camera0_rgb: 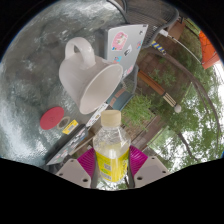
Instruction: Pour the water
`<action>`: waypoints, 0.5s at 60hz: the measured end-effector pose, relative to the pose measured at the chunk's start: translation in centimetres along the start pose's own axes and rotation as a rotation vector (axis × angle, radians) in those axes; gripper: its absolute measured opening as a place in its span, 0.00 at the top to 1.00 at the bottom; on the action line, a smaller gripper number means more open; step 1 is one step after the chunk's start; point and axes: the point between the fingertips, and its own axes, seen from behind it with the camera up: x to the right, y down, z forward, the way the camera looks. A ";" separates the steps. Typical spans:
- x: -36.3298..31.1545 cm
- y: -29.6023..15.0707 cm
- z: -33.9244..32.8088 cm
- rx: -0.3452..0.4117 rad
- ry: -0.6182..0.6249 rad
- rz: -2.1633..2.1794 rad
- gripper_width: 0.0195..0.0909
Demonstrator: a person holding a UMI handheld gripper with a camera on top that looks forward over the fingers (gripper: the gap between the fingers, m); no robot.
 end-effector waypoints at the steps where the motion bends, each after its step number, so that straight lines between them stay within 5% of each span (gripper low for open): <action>1: 0.2 0.0 -0.1 -0.004 0.001 -0.017 0.66; 15: 1.9 -1.8 -0.6 0.060 -0.028 0.061 0.66; 28: 2.2 0.1 -2.8 0.049 -0.037 1.273 0.65; 30: 2.8 0.8 -1.3 0.104 -0.077 1.419 0.65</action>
